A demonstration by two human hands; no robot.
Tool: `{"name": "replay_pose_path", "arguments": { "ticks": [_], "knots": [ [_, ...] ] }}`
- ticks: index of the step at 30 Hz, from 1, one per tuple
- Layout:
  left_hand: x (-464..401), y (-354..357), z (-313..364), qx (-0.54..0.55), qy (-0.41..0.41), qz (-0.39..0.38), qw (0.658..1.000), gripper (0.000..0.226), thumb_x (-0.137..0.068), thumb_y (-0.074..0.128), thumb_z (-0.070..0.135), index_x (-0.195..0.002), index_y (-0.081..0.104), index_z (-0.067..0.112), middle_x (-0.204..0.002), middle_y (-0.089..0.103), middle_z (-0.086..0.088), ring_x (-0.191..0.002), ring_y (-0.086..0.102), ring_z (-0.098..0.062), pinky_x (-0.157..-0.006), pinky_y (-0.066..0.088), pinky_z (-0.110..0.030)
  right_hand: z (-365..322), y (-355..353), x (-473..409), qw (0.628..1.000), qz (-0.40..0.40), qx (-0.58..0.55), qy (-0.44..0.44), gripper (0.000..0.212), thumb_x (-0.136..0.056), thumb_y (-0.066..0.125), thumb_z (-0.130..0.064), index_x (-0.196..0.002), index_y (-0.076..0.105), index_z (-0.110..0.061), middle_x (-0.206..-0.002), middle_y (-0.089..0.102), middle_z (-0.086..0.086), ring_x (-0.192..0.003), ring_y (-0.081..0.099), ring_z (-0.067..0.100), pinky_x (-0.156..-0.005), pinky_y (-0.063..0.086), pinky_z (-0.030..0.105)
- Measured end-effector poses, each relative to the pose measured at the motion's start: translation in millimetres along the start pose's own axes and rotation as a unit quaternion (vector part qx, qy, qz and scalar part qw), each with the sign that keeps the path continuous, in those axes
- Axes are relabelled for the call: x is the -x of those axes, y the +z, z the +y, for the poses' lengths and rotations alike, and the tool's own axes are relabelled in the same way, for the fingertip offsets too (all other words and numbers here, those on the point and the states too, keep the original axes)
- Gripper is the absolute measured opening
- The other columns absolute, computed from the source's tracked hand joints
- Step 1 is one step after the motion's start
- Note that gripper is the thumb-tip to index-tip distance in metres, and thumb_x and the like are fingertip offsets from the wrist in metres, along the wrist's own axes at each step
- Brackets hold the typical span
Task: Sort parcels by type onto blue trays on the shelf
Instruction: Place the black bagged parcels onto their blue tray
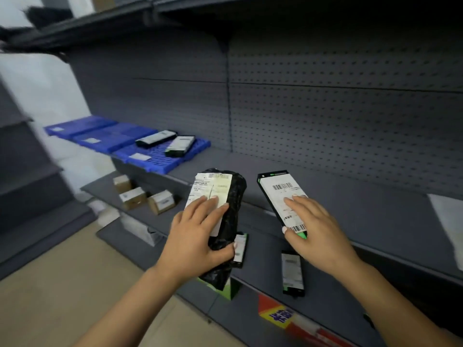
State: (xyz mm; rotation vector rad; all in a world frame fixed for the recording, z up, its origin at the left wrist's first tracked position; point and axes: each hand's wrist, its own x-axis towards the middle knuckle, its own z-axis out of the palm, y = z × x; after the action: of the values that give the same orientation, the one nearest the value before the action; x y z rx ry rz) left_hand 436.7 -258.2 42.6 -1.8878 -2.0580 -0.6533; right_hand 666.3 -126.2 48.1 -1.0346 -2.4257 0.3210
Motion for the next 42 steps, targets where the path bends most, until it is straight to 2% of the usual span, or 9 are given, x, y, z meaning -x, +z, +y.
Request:
{"name": "replay_pose_path", "arguments": {
  "ticks": [7,11,13,16,19,24,30,35,42],
  "knots": [
    [54.8,-54.3,-94.0,-0.037,-0.069,-0.001,0.997,0.078,-0.073,0.049,0.070,-0.140,0.041,0.031,-0.146,0.039,0.005,-0.139,0.026,-0.019,-0.103,0.033,-0.047,-115.6,52.9,-39.6,0.996,-0.024,-0.032,-0.078,0.063,-0.090,0.054,-0.037,-0.146,0.028,-0.025,-0.150,0.029,-0.008,-0.138,0.020,0.008,-0.113,0.025,0.038],
    [70.3,-65.3,-134.3,-0.045,-0.102,0.015,0.994,0.078,-0.074,0.050,0.070,-0.141,0.041,0.032,-0.147,0.038,0.006,-0.139,0.025,-0.018,-0.104,0.033,-0.046,-148.1,73.5,-63.4,0.994,-0.036,-0.031,-0.101,0.066,-0.089,0.054,-0.037,-0.147,0.024,-0.025,-0.148,0.031,-0.009,-0.136,0.022,0.009,-0.111,0.028,0.038],
    [74.8,-65.1,-154.0,-0.048,-0.121,0.023,0.991,0.077,-0.073,0.051,0.070,-0.140,0.041,0.032,-0.147,0.039,0.006,-0.139,0.026,-0.018,-0.103,0.034,-0.046,-156.4,83.3,-78.9,0.993,-0.039,-0.030,-0.111,0.063,-0.090,0.052,-0.039,-0.146,0.027,-0.024,-0.148,0.032,-0.008,-0.137,0.022,0.009,-0.111,0.027,0.037],
    [72.5,-60.8,-183.2,-0.055,-0.138,0.024,0.989,0.077,-0.072,0.052,0.070,-0.139,0.043,0.032,-0.146,0.041,0.006,-0.137,0.028,-0.017,-0.101,0.038,-0.047,-165.1,99.6,-106.4,0.991,-0.043,-0.018,-0.128,0.063,-0.084,0.042,-0.046,-0.143,0.036,-0.023,-0.147,0.035,-0.009,-0.136,0.024,0.008,-0.111,0.028,0.036],
    [59.8,-51.6,-211.0,-0.055,-0.144,0.029,0.988,0.076,-0.072,0.052,0.070,-0.138,0.044,0.031,-0.145,0.042,0.005,-0.136,0.029,-0.017,-0.098,0.039,-0.047,-169.7,118.1,-139.0,0.989,-0.047,-0.015,-0.138,0.064,-0.081,0.039,-0.047,-0.142,0.037,-0.026,-0.147,0.034,-0.010,-0.136,0.024,0.007,-0.111,0.026,0.035],
    [18.0,-35.0,-259.8,-0.063,-0.140,0.040,0.987,0.076,-0.072,0.054,0.070,-0.137,0.046,0.032,-0.143,0.044,0.006,-0.135,0.032,-0.017,-0.095,0.043,-0.045,-170.1,144.5,-208.1,0.989,-0.044,-0.025,-0.139,0.058,-0.085,0.042,-0.045,-0.140,0.039,-0.028,-0.147,0.034,-0.011,-0.137,0.022,0.006,-0.110,0.024,0.035],
    [-38.8,-24.7,-316.7,-0.067,-0.142,0.043,0.987,0.075,-0.073,0.053,0.070,-0.137,0.044,0.032,-0.144,0.044,0.006,-0.136,0.032,-0.017,-0.100,0.040,-0.046,-166.4,173.0,-291.9,0.990,-0.035,-0.029,-0.135,0.050,-0.090,0.055,-0.034,-0.138,0.043,-0.025,-0.146,0.037,-0.007,-0.137,0.024,0.010,-0.111,0.027,0.039],
    [-69.8,-18.2,-351.7,-0.074,-0.143,0.036,0.986,0.076,-0.073,0.054,0.070,-0.138,0.044,0.031,-0.144,0.043,0.007,-0.136,0.029,-0.016,-0.100,0.035,-0.042,-164.9,193.6,-340.4,0.990,-0.030,-0.027,-0.132,0.047,-0.089,0.057,-0.032,-0.135,0.048,-0.023,-0.145,0.040,-0.005,-0.137,0.026,0.013,-0.112,0.027,0.041],
    [-101.9,-18.4,-401.9,-0.072,-0.112,0.033,0.991,0.077,-0.073,0.051,0.071,-0.140,0.042,0.033,-0.147,0.039,0.009,-0.138,0.028,-0.014,-0.101,0.029,-0.037,-158.7,214.7,-382.7,0.995,-0.024,-0.005,-0.099,0.046,-0.091,0.054,-0.033,-0.136,0.047,-0.025,-0.147,0.037,-0.006,-0.138,0.023,0.011,-0.113,0.023,0.034]
  ]
}}
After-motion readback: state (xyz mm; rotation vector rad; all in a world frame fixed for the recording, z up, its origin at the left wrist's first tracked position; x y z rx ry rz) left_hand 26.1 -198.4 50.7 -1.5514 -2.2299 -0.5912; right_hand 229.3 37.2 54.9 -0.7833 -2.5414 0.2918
